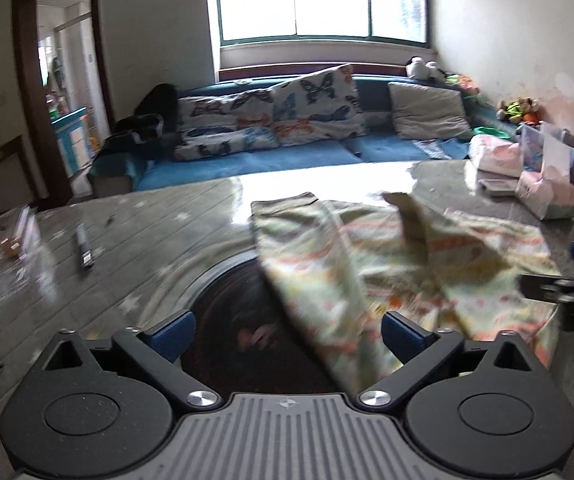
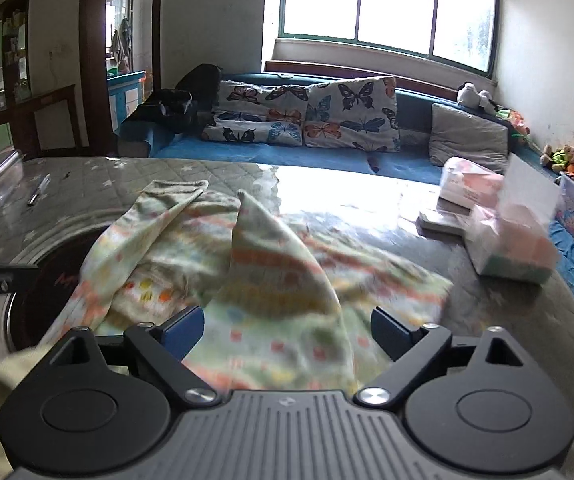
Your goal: Fold clothes
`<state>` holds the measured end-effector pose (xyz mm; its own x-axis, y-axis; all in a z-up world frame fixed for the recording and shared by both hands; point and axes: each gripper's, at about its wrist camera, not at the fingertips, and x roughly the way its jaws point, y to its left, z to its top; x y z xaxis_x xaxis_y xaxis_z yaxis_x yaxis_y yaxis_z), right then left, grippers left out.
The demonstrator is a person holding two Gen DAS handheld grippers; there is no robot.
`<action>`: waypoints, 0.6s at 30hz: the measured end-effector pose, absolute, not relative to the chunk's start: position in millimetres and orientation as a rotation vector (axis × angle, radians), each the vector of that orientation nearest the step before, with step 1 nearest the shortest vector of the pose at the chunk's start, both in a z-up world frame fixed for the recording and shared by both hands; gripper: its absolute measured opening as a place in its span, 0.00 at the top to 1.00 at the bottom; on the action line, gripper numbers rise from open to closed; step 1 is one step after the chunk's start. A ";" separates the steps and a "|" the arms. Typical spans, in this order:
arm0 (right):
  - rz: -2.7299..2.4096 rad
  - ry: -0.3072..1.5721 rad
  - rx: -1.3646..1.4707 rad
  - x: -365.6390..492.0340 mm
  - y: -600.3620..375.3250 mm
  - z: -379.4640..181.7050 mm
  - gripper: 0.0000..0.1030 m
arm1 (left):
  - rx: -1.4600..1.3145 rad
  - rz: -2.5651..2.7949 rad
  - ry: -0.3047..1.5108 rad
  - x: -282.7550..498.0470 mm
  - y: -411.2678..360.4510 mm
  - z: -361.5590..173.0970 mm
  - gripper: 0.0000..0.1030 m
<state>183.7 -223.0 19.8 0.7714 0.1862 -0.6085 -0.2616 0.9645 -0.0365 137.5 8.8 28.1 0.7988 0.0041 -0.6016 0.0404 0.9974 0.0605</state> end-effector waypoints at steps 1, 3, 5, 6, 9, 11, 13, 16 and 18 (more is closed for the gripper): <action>0.248 0.645 -0.121 192.6 -220.5 19.8 0.17 | 0.076 -0.031 0.646 145.3 5.4 27.3 0.07; 0.257 0.643 -0.121 209.0 -215.7 19.7 0.20 | 0.086 -0.054 0.650 160.6 -1.1 25.4 0.10; 0.266 0.641 -0.120 225.4 -210.8 19.6 0.24 | 0.102 -0.075 0.659 176.1 -6.5 21.6 0.10; 0.270 0.640 -0.120 233.7 -208.4 19.5 0.25 | 0.112 -0.081 0.663 183.7 -9.0 19.3 0.11; 0.290 0.643 -0.143 259.2 -195.3 18.0 0.26 | 0.134 -0.090 0.676 204.0 -14.5 12.0 0.14; 0.299 0.652 -0.156 273.8 -187.8 13.9 0.31 | 0.141 -0.094 0.685 216.2 -16.8 8.0 0.16; 0.307 0.666 -0.167 287.4 -181.0 8.9 0.32 | 0.143 -0.097 0.695 228.1 -18.7 3.9 0.20; 0.302 0.686 -0.191 302.6 -173.0 -0.6 0.37 | 0.150 -0.097 0.717 243.1 -19.5 -3.9 0.27; 0.292 0.702 -0.199 310.4 -172.0 -8.0 0.46 | 0.160 -0.094 0.734 250.9 -19.8 -9.7 0.36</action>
<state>310.4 -172.0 -8.0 0.7259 0.1963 -0.6592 -0.3289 0.9408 -0.0821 250.9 -19.8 -9.7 0.7388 -0.0294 -0.6732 0.1413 0.9836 0.1122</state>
